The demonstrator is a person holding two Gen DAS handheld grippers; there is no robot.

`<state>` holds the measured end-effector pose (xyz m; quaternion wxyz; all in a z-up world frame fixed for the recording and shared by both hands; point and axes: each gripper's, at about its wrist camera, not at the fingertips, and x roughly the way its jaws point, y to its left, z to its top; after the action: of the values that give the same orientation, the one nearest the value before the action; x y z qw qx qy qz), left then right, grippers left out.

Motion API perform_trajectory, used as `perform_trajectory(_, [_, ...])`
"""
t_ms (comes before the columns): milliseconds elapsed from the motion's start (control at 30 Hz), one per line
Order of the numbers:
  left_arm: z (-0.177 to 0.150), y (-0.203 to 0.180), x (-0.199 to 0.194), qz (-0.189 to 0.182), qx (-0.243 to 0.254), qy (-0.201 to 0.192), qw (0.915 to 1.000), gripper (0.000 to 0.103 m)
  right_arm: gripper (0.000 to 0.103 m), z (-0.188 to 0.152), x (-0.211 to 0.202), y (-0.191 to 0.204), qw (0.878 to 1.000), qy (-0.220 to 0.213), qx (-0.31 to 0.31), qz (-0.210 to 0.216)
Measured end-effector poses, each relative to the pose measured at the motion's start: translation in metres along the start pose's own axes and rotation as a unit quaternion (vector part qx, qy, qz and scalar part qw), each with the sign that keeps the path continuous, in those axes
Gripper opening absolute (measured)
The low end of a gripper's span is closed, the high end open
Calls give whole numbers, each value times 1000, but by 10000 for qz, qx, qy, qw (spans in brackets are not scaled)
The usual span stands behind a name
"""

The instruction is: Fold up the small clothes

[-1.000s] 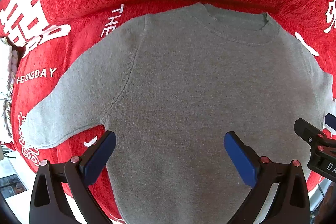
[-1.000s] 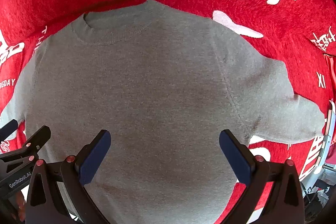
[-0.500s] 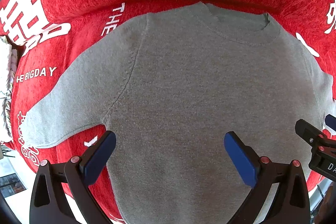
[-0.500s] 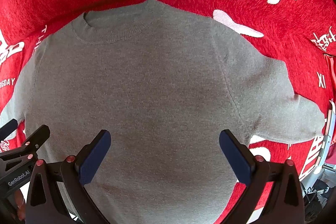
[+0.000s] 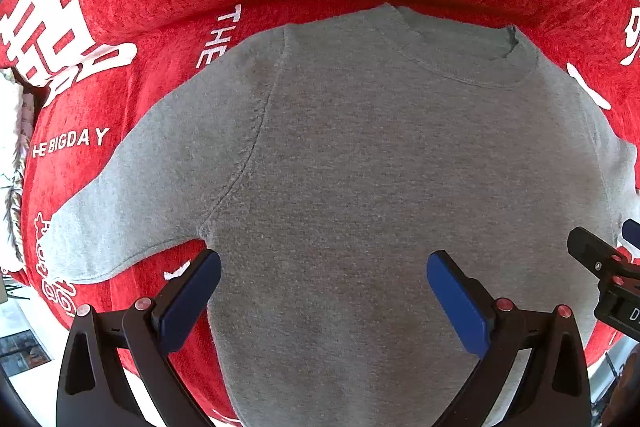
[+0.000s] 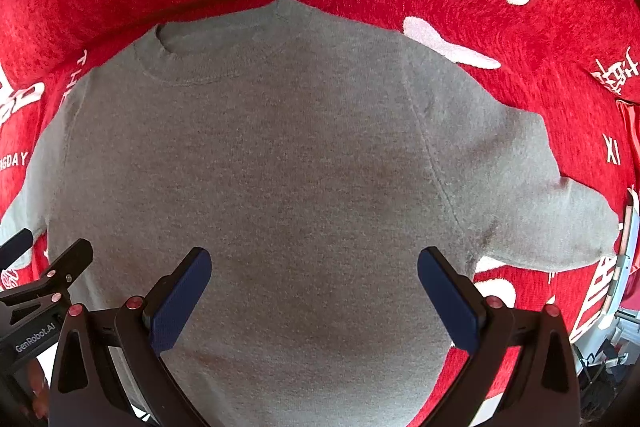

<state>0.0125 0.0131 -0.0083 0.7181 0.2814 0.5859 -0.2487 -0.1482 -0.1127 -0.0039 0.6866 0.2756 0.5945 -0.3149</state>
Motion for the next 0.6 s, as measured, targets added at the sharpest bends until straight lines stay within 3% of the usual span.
perform_trajectory(600, [1,2,0,-68,3,29,10000,103,103,2,0,5,10000,36,43,1])
